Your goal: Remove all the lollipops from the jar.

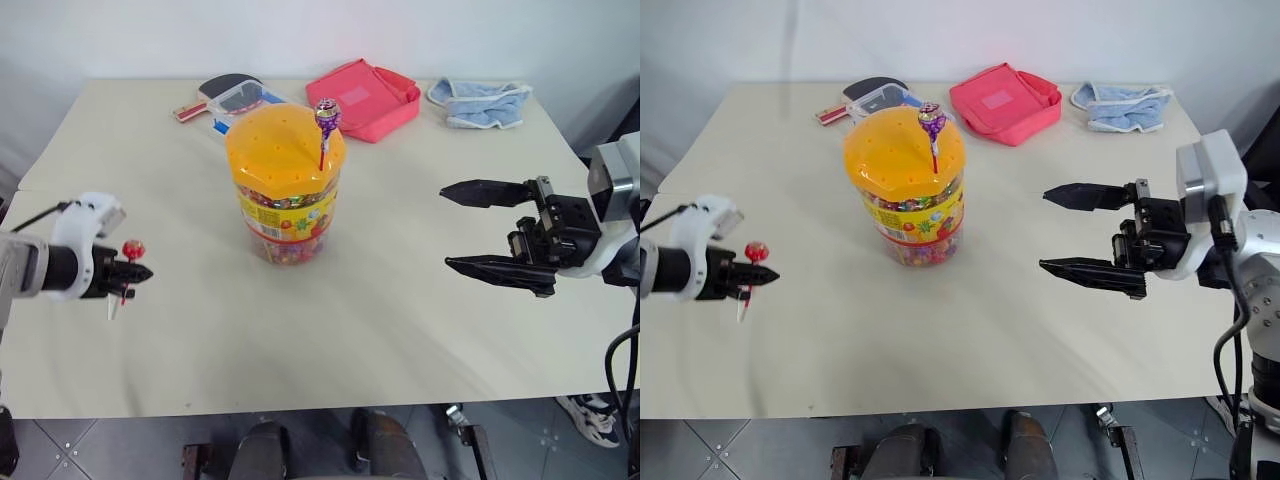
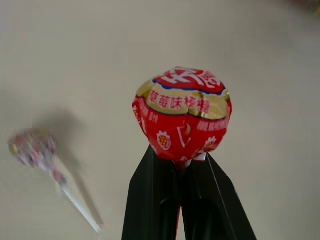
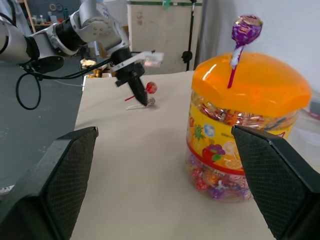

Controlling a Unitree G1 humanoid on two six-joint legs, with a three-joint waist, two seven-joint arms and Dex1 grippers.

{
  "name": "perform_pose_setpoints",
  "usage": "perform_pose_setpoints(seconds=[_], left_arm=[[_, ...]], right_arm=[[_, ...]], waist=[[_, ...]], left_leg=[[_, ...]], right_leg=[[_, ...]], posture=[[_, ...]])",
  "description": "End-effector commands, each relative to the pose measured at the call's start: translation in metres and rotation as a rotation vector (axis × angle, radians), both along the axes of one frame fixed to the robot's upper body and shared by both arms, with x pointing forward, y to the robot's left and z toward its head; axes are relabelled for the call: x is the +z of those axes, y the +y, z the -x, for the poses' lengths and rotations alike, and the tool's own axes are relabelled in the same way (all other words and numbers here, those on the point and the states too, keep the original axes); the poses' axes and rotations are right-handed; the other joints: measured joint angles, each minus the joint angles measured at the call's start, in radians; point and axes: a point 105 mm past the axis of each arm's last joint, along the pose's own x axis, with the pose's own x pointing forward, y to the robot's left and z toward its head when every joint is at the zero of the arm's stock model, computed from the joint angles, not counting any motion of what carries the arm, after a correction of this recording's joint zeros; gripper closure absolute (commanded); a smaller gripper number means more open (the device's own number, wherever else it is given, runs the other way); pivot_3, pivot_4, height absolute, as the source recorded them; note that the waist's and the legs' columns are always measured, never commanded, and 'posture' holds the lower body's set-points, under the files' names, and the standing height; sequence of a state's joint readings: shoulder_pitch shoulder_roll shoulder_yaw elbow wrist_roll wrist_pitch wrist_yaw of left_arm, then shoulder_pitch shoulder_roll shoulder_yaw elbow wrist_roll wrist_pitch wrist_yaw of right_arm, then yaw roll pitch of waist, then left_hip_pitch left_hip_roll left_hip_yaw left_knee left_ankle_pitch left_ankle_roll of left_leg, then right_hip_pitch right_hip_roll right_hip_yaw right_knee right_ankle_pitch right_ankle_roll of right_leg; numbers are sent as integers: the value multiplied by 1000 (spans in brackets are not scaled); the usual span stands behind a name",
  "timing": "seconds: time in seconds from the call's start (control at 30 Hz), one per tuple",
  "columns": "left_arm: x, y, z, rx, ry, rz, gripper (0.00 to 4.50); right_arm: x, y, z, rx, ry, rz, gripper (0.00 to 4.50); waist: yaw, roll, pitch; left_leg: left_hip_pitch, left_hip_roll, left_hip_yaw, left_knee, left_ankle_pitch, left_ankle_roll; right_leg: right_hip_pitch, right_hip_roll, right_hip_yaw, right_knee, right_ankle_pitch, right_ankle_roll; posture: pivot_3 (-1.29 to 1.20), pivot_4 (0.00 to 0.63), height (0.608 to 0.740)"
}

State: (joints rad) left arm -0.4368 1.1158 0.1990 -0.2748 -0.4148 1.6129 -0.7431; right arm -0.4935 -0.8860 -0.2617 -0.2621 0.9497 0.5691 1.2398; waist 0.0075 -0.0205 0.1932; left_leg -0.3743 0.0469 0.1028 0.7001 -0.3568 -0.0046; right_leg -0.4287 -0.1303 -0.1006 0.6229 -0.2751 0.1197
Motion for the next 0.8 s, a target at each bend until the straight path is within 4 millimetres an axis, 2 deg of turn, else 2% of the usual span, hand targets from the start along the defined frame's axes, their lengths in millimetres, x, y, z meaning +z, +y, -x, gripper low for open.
perform_pose_setpoints(seconds=[0.03, 0.27, 0.4, 0.67, 0.77, 0.8], left_arm=[[-4, 6, 10, 21, 5, -47, 4460], [-8, 6, 15, 35, 39, -8, 4460], [4, 1, 14, 11, 20, 47, 3450], [21, 14, 15, 55, 26, -29, 1065], [34, 17, 15, 58, 6, -54, 161], [39, 19, 15, 61, -4, -60, 29]], right_arm=[[5, 3, 0, 23, -37, -5, 0], [7, 3, -6, 17, -48, -6, 0], [8, 1, -7, 8, -58, 1, 0], [12, -6, -11, -28, -80, 18, 0], [14, -9, -12, -49, -90, 23, 0], [14, -10, -13, -55, -94, 25, 0]], waist=[[-2, 0, 0], [5, 0, 0], [5, 0, 0], [4, 0, 0], [4, 0, 0], [4, 0, 0]], left_leg=[[0, 0, 0, 0, 0, 0], [0, 0, 0, 0, 0, 0], [0, 0, 0, 0, 0, -1], [0, 0, 1, -1, -1, -1], [0, 0, 1, -1, -1, -1], [0, 0, 1, -1, -1, -1]], right_leg=[[0, 0, 0, 0, 0, 0], [0, -1, 0, 0, 0, 0], [0, -1, 0, 0, 0, 0], [0, 0, 0, 0, 0, 0], [-1, 0, 0, 0, 0, -1], [-1, 0, 0, 0, 0, -1]], posture=[[0, 150, 740], [0, 150, 740], [0, 150, 740], [0, 150, 740], [0, 150, 740], [0, 150, 740]])
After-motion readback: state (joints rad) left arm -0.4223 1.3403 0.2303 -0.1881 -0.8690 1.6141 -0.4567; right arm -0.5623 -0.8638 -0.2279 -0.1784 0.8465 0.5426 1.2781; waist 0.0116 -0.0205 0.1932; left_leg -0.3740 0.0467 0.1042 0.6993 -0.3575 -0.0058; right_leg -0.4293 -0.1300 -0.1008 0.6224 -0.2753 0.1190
